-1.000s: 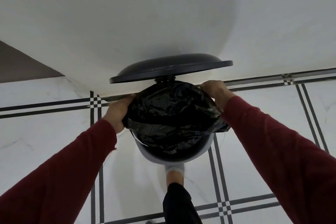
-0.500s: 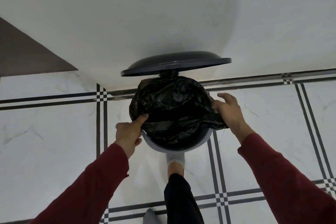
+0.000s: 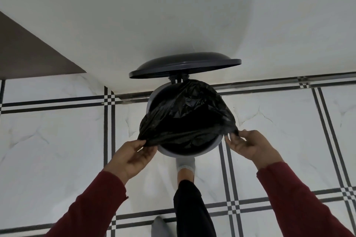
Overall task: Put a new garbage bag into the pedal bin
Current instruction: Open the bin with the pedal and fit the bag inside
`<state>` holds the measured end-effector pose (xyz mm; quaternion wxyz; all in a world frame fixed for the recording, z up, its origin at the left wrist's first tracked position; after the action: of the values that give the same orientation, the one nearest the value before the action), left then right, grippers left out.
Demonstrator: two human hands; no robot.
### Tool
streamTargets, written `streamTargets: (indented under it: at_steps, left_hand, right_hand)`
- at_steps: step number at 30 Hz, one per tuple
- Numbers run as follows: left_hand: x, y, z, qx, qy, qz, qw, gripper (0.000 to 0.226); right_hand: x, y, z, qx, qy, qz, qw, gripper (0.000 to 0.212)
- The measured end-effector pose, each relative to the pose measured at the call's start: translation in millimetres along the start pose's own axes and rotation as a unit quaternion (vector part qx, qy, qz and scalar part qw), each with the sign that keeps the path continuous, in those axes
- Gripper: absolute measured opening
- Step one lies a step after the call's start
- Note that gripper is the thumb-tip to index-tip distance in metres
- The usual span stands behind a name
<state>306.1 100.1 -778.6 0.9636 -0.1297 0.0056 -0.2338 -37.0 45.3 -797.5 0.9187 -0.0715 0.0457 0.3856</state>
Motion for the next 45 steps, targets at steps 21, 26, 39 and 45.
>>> streamTargets:
  at_steps: [21, 26, 39, 45]
  left_hand:
    - [-24.8, 43.7, -27.7, 0.092, -0.157, -0.278, 0.943, 0.022]
    - [14.3, 57.0, -23.8, 0.162, -0.282, -0.516, 0.793, 0.022]
    - [24.1, -7.8, -8.8, -0.031, -0.184, -0.023, 0.982, 0.070]
    - [55.6, -73.0, 27.2, 0.015, -0.498, -0.588, 0.638, 0.060]
  right_hand:
    - [6.2, 15.1, -30.4, 0.081, 0.146, 0.443, 0.881, 0.027]
    - [7.7, 20.6, -31.6, 0.172, 0.165, 0.552, 0.799, 0.027]
    - [29.8, -15.9, -11.6, -0.061, 0.078, 0.230, 0.968, 0.018]
    - [19.2, -24.0, -14.2, -0.018, 0.141, 0.184, 0.973, 0.026]
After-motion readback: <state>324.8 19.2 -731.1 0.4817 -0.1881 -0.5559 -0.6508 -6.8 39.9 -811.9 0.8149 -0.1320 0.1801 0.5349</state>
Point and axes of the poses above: each hand's wrist, its own z-axis away from the middle knuckle, its own y-axis out of the back of the hand, x = y × z, the point moved 9 cm from there along -z, towards the middle knuckle, and after that the axes turned 11 degrees about z, right-handed, at the moved point
